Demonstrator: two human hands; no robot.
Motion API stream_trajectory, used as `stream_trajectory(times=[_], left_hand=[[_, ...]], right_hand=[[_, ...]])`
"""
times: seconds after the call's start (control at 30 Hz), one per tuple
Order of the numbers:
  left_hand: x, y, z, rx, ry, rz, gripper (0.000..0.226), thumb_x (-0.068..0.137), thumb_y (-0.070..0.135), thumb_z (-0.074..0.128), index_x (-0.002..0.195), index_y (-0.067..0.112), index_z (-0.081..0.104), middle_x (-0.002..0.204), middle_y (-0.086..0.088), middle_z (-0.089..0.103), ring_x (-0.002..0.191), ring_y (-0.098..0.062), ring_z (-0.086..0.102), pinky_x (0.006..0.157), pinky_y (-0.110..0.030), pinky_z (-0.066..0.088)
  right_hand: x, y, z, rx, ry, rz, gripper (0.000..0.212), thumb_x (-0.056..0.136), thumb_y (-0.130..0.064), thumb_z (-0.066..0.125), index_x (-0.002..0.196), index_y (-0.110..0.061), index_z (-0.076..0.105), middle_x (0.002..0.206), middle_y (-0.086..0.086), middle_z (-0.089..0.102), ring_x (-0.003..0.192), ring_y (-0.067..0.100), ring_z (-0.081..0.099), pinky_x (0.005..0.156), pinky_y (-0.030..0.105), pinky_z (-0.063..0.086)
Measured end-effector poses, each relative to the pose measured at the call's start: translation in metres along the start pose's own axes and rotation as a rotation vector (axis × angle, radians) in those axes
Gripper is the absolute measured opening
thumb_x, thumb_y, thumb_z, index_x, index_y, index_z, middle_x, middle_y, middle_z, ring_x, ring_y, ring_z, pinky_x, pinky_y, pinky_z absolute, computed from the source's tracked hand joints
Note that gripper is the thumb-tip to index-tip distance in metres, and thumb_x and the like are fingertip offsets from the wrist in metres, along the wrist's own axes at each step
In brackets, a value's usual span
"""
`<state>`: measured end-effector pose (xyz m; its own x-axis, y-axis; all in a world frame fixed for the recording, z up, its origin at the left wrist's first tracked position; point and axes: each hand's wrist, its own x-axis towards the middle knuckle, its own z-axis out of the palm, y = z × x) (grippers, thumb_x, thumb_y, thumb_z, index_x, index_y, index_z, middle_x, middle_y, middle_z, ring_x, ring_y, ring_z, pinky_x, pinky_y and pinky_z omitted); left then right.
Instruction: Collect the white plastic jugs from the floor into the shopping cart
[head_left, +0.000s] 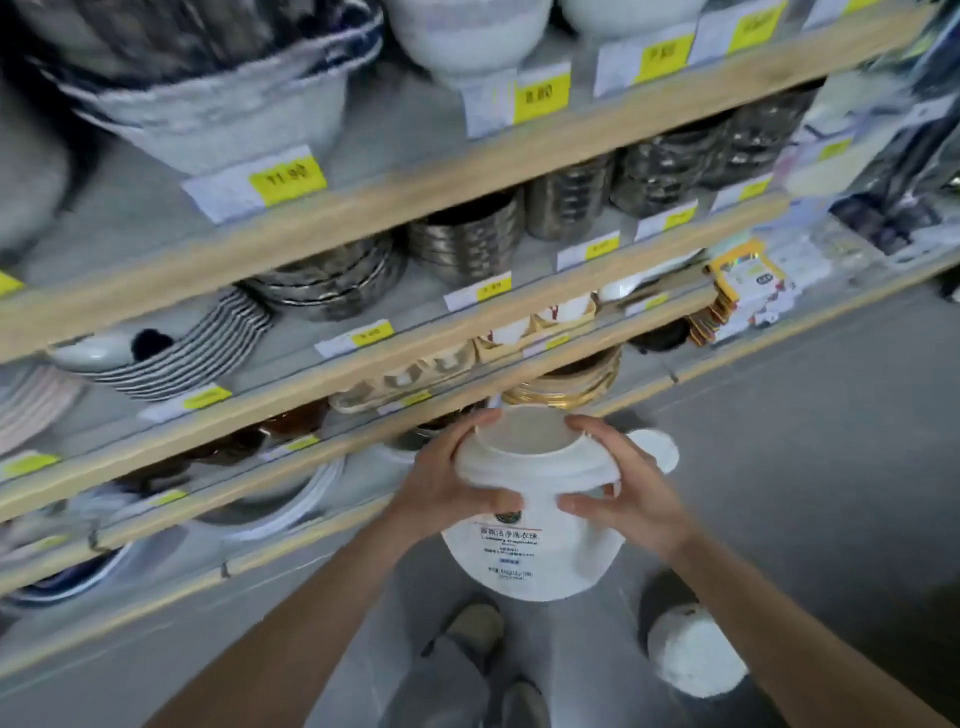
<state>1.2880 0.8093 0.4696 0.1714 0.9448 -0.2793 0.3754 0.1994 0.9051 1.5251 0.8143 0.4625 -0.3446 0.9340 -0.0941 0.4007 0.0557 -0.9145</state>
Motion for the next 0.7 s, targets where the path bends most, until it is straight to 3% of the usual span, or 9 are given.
stream_trajectory(times=[0.1, 0.17, 0.23, 0.33, 0.43, 0.5, 0.57, 0.63, 0.7], left_hand=[[-0.057, 0.035, -0.036, -0.073, 0.166, -0.008, 0.085, 0.043, 0.048, 0.085, 0.120, 0.046, 0.050, 0.124, 0.019, 0.056, 0.116, -0.008, 0.054, 0.093, -0.030, 0.048], [-0.097, 0.049, -0.059, -0.097, 0.278, -0.020, 0.078, 0.049, 0.041, 0.088, 0.117, 0.046, 0.052, 0.117, 0.024, 0.056, 0.113, -0.010, 0.055, 0.091, -0.024, 0.045], [-0.138, 0.054, -0.084, -0.111, 0.364, -0.063, 0.076, 0.049, 0.050, 0.085, 0.117, 0.046, 0.053, 0.114, 0.024, 0.057, 0.111, -0.008, 0.056, 0.094, -0.025, 0.045], [-0.198, 0.049, -0.120, -0.154, 0.526, -0.091, 0.083, 0.045, 0.063, 0.077, 0.122, 0.041, 0.056, 0.117, 0.017, 0.062, 0.111, -0.007, 0.057, 0.098, -0.027, 0.046], [-0.265, 0.043, -0.151, -0.173, 0.680, -0.103, 0.070, 0.056, 0.054, 0.081, 0.119, 0.039, 0.056, 0.109, 0.025, 0.058, 0.101, 0.016, 0.053, 0.085, 0.000, 0.037], [-0.312, 0.032, -0.173, -0.175, 0.747, -0.127, 0.060, 0.069, 0.037, 0.083, 0.122, 0.033, 0.055, 0.108, 0.027, 0.054, 0.092, 0.025, 0.048, 0.075, 0.007, 0.031], [-0.362, 0.015, -0.194, -0.179, 0.813, -0.138, 0.070, 0.064, 0.049, 0.082, 0.127, 0.034, 0.054, 0.116, 0.023, 0.057, 0.104, 0.012, 0.050, 0.083, 0.002, 0.033], [-0.412, -0.005, -0.217, -0.201, 0.879, -0.163, 0.079, 0.052, 0.066, 0.075, 0.124, 0.043, 0.054, 0.116, 0.027, 0.058, 0.110, 0.003, 0.053, 0.091, -0.013, 0.039], [-0.466, -0.021, -0.241, -0.217, 0.952, -0.175, 0.074, 0.050, 0.067, 0.073, 0.119, 0.047, 0.054, 0.112, 0.034, 0.056, 0.109, 0.004, 0.053, 0.089, -0.010, 0.039]], right_hand=[[-0.004, -0.070, 0.013, 0.094, -0.081, 0.018, 0.072, 0.053, -0.053, 0.078, 0.118, -0.050, 0.046, 0.127, -0.016, 0.053, 0.117, 0.004, 0.050, 0.096, 0.021, 0.043], [-0.008, -0.111, 0.030, 0.130, -0.140, -0.006, 0.069, 0.054, -0.047, 0.079, 0.115, -0.051, 0.048, 0.121, -0.018, 0.052, 0.110, 0.007, 0.053, 0.087, 0.017, 0.047], [-0.012, -0.148, 0.055, 0.099, -0.180, -0.034, 0.067, 0.057, -0.049, 0.077, 0.116, -0.054, 0.047, 0.118, -0.020, 0.050, 0.106, 0.007, 0.052, 0.085, 0.016, 0.046], [-0.020, -0.200, 0.101, 0.170, -0.239, -0.085, 0.060, 0.067, -0.028, 0.082, 0.117, -0.042, 0.050, 0.115, -0.023, 0.052, 0.097, -0.006, 0.056, 0.078, 0.010, 0.047], [-0.032, -0.247, 0.158, 0.178, -0.287, -0.146, 0.051, 0.076, -0.006, 0.075, 0.114, -0.032, 0.055, 0.114, -0.023, 0.052, 0.093, -0.021, 0.053, 0.078, 0.008, 0.046], [-0.043, -0.276, 0.199, 0.160, -0.359, -0.189, 0.053, 0.074, -0.010, 0.078, 0.115, -0.035, 0.055, 0.112, -0.026, 0.053, 0.096, -0.022, 0.052, 0.082, 0.011, 0.047], [-0.055, -0.301, 0.245, 0.137, -0.431, -0.219, 0.055, 0.069, -0.023, 0.081, 0.113, -0.043, 0.056, 0.113, -0.024, 0.058, 0.104, -0.005, 0.056, 0.090, 0.024, 0.048], [-0.072, -0.329, 0.295, 0.139, -0.486, -0.233, 0.057, 0.060, -0.039, 0.080, 0.111, -0.046, 0.056, 0.116, -0.018, 0.060, 0.106, 0.006, 0.058, 0.092, 0.027, 0.047], [-0.094, -0.358, 0.349, 0.132, -0.512, -0.266, 0.060, 0.053, -0.049, 0.073, 0.110, -0.045, 0.057, 0.117, -0.012, 0.061, 0.107, 0.009, 0.059, 0.093, 0.028, 0.047]])
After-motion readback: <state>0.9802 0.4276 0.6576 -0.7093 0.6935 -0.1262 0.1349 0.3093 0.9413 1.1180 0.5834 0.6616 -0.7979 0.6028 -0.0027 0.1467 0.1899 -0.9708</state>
